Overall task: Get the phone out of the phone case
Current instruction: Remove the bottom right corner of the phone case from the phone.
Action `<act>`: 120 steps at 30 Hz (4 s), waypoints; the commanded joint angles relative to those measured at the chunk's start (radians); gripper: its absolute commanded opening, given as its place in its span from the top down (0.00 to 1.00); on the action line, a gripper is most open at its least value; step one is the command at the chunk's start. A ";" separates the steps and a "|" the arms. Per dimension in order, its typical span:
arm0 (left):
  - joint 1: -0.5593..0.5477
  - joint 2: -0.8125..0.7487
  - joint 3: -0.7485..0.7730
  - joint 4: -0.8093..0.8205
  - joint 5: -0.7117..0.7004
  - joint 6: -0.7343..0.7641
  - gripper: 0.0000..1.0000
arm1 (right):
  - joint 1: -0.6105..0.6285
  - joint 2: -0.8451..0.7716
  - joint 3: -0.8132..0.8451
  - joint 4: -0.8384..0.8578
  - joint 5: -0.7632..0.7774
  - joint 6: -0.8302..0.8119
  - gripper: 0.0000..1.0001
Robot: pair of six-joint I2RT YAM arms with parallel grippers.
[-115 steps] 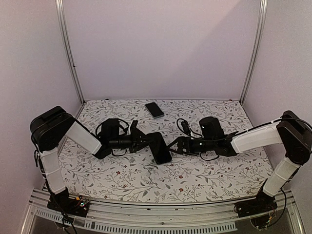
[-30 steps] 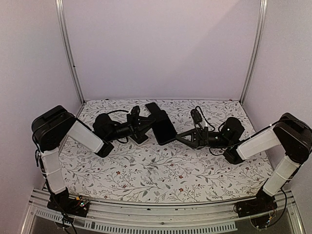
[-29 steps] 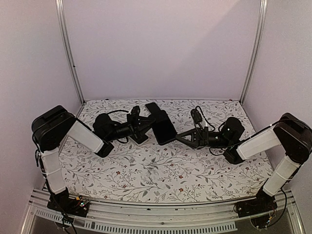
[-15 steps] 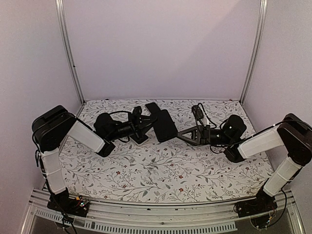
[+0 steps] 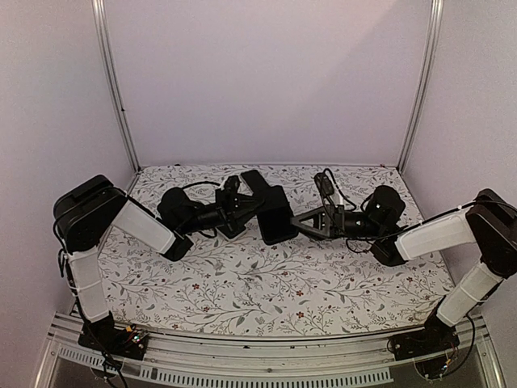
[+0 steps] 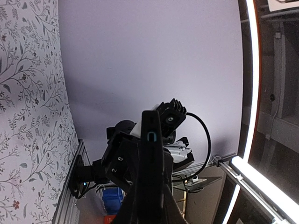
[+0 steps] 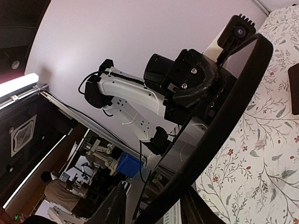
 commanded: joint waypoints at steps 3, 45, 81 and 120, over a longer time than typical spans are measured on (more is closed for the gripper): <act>-0.019 -0.065 0.018 0.079 0.056 0.104 1.00 | 0.003 -0.053 0.033 -0.107 0.049 -0.051 0.51; 0.019 -0.187 0.044 -0.273 0.102 0.358 1.00 | -0.018 -0.169 0.168 -0.664 0.232 -0.229 0.51; 0.083 -0.324 0.107 -0.586 0.010 0.542 1.00 | 0.059 -0.189 0.285 -1.023 0.266 -0.446 0.69; 0.008 -0.100 0.085 0.178 0.005 -0.014 1.00 | 0.078 -0.207 0.209 -0.433 -0.058 -0.323 1.00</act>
